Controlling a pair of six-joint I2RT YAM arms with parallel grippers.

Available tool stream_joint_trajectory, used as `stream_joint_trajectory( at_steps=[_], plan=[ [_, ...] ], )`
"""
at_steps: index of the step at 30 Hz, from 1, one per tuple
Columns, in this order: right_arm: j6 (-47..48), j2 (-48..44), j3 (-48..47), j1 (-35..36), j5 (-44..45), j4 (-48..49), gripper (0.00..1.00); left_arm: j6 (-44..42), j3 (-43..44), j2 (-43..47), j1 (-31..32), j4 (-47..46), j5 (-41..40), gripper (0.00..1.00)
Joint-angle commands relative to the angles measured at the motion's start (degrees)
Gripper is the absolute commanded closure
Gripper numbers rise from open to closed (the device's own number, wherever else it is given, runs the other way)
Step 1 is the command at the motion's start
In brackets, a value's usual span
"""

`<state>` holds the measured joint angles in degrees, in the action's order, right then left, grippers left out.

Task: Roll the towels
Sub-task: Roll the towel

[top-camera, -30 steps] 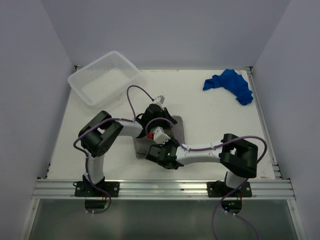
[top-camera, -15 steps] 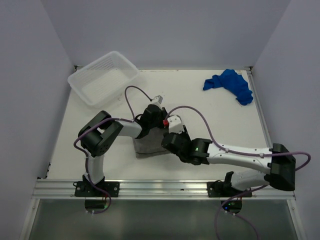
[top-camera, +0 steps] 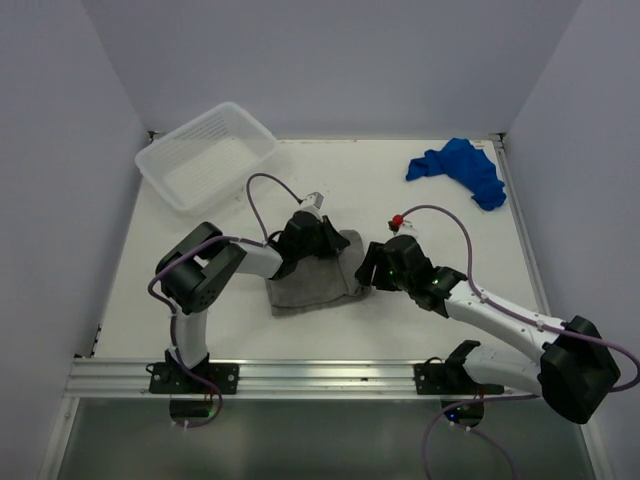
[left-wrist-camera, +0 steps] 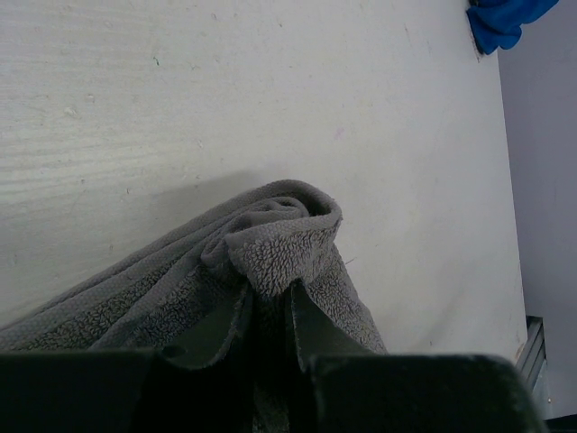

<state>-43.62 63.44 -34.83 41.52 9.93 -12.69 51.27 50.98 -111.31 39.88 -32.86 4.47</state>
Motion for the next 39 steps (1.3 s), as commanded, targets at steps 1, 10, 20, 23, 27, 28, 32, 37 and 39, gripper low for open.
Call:
stream_joint_trajectory(
  at_steps=[1, 10, 20, 23, 27, 28, 32, 37, 39],
  plan=[
    [-3.1, 1.2, 1.9, -1.4, -7.8, 7.3, 0.39, -3.2, -2.1, -0.5, -0.7, 4.6, -3.8, 1.0],
    [-2.0, 6.5, 5.2, -2.4, -9.7, 12.2, 0.39, -3.4, -2.0, -0.4, -0.5, 4.2, -3.7, 1.0],
    [2.0, 8.7, 7.5, -2.4, -8.0, 14.4, 0.81, -3.6, -1.0, 0.4, -0.9, 6.3, -3.9, 1.0],
    [2.6, 9.4, 7.1, -2.2, -6.6, 13.7, 0.95, -4.2, 1.0, 1.7, -1.1, 8.9, -4.2, 1.0],
    [5.9, 10.5, 3.1, -0.1, 0.6, 8.1, 1.0, -5.1, 3.1, 4.0, -1.8, 11.4, -4.1, 0.94],
    [6.5, 10.7, 2.3, 0.4, 1.9, 6.9, 1.0, -5.5, 3.5, 4.3, -2.0, 12.1, -4.0, 0.9],
    [9.9, 12.1, -2.6, 4.6, 10.7, 0.5, 1.0, -7.2, 5.7, 5.6, -2.6, 15.1, -3.9, 0.78],
    [10.8, 16.0, -6.6, 9.8, 18.4, -4.3, 1.0, -8.4, 7.1, 7.2, -2.7, 16.2, -3.6, 0.68],
    [10.8, 17.2, -8.3, 11.7, 20.7, -5.8, 1.0, -8.8, 8.0, 7.7, -2.7, 17.1, -3.3, 0.63]
  ],
)
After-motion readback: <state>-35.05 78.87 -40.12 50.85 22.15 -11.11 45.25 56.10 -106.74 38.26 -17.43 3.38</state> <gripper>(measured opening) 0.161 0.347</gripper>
